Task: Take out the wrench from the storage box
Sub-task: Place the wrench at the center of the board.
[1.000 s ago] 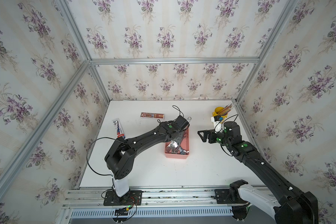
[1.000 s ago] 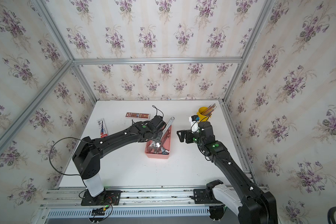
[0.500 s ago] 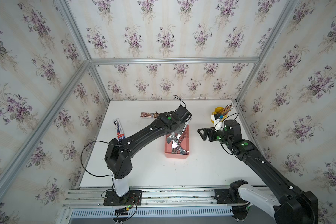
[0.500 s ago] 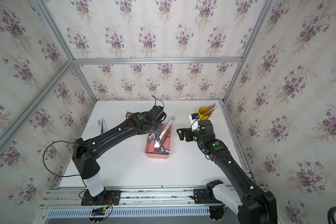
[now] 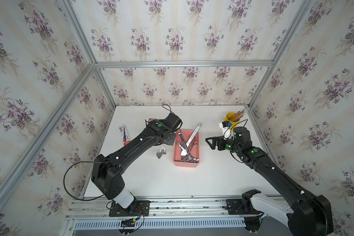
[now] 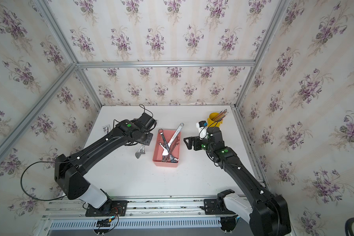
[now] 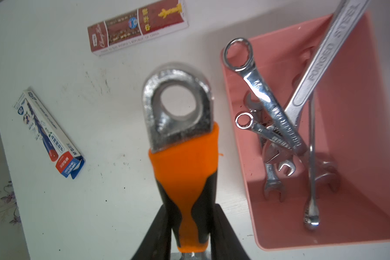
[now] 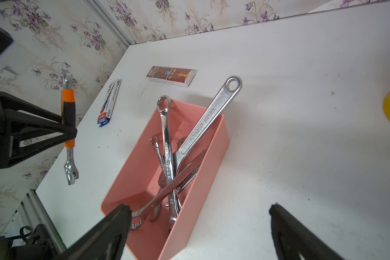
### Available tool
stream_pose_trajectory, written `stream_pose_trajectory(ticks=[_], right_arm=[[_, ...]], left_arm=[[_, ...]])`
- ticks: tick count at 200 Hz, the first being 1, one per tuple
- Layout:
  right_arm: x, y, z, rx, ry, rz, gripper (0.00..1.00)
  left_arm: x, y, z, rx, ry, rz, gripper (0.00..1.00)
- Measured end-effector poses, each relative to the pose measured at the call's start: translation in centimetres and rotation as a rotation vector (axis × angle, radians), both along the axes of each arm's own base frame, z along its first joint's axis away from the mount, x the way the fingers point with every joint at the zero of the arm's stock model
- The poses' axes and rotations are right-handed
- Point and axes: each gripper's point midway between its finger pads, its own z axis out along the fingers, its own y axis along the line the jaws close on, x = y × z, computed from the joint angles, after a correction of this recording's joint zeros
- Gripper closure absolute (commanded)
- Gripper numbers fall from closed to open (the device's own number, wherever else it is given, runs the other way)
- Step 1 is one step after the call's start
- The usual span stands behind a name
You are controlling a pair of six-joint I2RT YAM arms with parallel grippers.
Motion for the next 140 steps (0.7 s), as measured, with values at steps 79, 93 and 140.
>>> stream_pose_trajectory(ticks=[79, 93, 140], right_arm=[[-0.2, 0.4, -0.6, 0.002, 0.018, 0.009, 0.0], [-0.1, 0.3, -0.7, 0.0, 0.02, 0.008, 0.0], [-0.1, 0.3, -1.2, -0.007, 0.032, 0.005, 0.0]], left_arm=[[0.5, -0.4, -9.6, -0.041, 0.179, 0.09, 0.86], [0.8, -0.2, -11.1, -0.042, 0.2, 0.103, 0.86], [1.3, 0.7, -13.6, -0.033, 0.245, 0.136, 0.81]])
